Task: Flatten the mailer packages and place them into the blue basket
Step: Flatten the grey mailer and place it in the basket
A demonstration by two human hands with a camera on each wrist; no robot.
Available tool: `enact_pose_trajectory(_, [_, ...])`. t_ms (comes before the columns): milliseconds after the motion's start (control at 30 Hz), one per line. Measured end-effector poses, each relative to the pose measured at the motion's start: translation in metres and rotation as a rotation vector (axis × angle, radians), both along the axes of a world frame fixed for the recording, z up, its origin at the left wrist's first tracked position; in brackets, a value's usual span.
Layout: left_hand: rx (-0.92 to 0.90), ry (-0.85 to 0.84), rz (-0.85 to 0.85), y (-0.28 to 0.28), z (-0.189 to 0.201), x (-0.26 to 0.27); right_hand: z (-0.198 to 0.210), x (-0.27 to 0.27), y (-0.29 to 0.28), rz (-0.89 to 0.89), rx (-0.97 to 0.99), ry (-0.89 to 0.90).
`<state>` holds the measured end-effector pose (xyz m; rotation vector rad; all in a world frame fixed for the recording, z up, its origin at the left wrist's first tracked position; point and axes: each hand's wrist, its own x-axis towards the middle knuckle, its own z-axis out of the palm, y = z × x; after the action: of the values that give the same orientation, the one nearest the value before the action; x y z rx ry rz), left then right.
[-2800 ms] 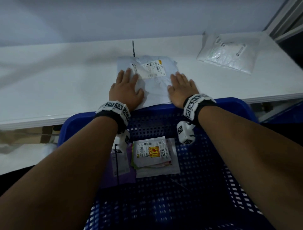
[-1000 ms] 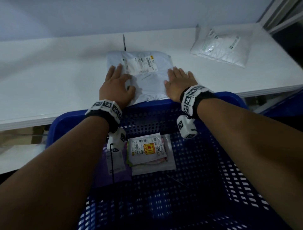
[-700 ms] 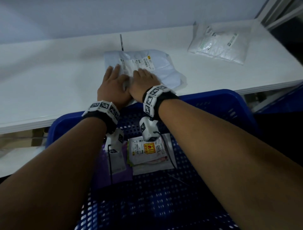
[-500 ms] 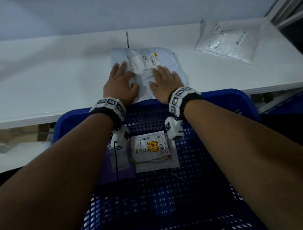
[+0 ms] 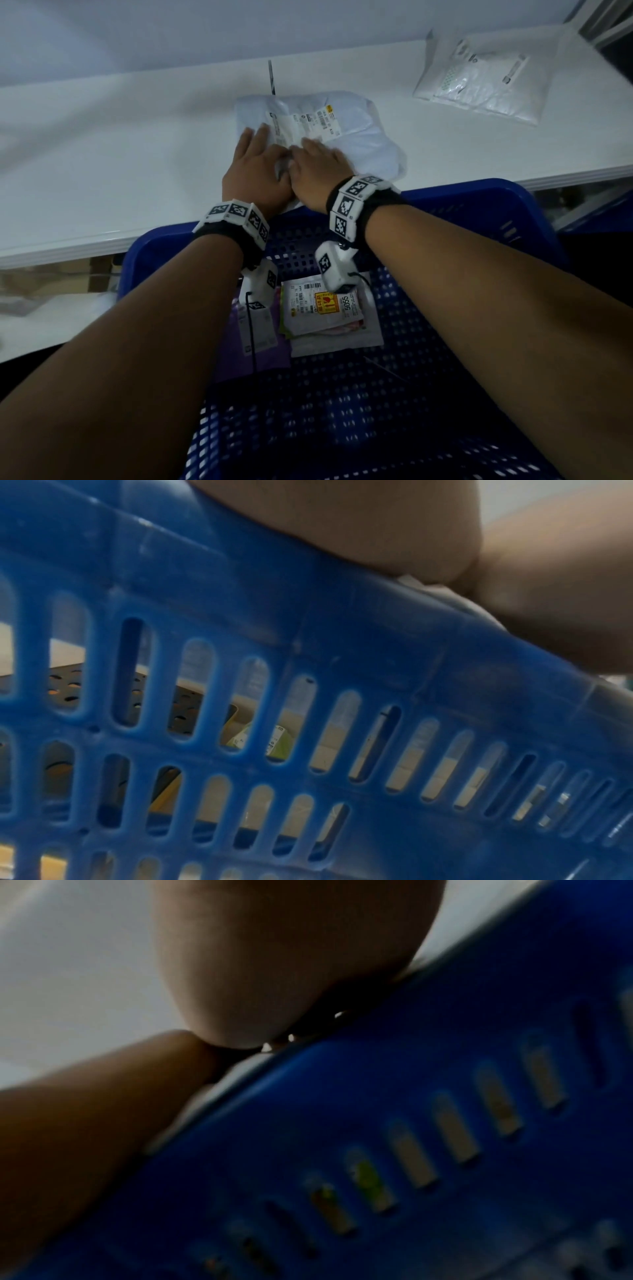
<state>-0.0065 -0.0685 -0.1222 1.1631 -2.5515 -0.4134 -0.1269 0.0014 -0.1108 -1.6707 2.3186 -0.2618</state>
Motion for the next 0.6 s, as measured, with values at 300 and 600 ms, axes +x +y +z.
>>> enact_pose_trajectory(300, [0.005, 0.014, -0.003, -0.003, -0.005, 0.001, -0.018, -0.086, 0.05, -0.225, 0.147, 0.104])
enact_pose_trajectory(600, [0.299, -0.04, 0.412, -0.012, 0.024, -0.016, 0.006, -0.097, 0.042, -0.58, -0.091, -0.332])
